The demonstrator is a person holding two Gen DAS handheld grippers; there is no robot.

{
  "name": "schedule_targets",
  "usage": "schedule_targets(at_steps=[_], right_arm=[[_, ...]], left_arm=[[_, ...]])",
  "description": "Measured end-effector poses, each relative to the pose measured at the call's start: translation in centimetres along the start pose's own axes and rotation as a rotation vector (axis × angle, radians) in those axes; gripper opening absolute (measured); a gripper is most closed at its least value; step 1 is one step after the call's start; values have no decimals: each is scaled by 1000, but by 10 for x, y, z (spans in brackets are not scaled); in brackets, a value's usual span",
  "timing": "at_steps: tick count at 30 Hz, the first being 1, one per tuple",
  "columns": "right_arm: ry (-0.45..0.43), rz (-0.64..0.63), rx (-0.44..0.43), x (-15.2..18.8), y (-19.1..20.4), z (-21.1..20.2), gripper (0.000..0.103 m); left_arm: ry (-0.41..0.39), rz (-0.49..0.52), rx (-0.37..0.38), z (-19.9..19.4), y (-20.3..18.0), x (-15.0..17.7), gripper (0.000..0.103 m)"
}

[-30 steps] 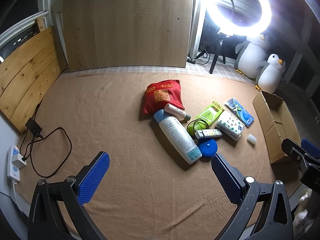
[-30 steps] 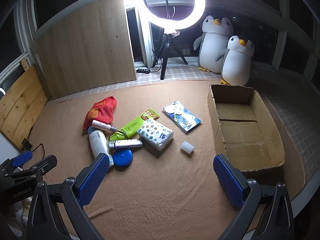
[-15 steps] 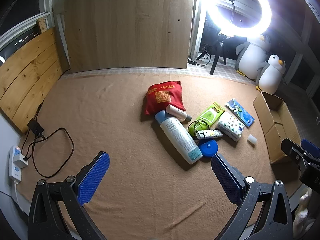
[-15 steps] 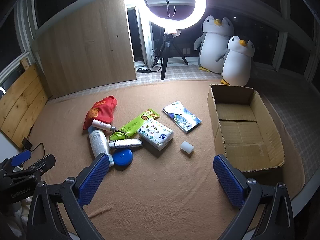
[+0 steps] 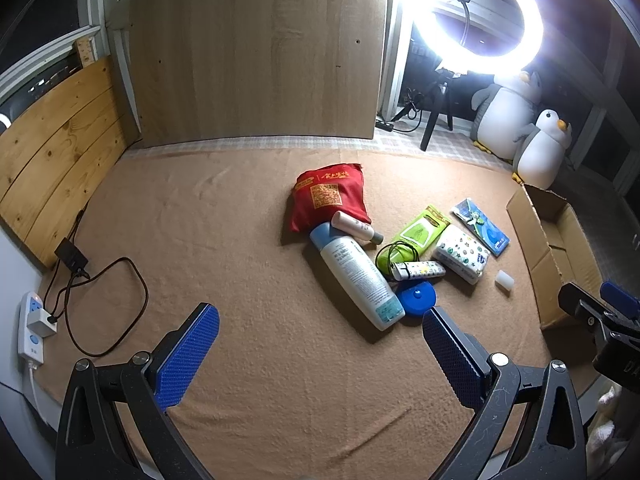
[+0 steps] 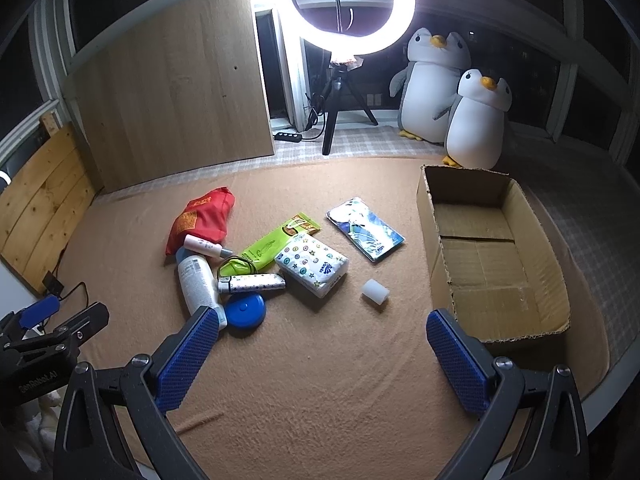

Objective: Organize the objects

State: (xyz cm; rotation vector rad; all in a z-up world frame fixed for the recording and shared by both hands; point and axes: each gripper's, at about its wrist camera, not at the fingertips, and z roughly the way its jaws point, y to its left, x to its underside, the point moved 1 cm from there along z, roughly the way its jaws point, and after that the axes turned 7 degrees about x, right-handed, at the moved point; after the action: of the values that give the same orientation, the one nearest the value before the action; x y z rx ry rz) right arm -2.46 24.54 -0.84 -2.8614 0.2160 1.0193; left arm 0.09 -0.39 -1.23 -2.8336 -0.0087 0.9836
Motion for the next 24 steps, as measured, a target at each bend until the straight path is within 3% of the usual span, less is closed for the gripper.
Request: schedule_targets(at_steps=[24], right_arm=[[30,12,10,0,-1,12,103]], left_arm=[[9,-3,1,6,1,-5,103]])
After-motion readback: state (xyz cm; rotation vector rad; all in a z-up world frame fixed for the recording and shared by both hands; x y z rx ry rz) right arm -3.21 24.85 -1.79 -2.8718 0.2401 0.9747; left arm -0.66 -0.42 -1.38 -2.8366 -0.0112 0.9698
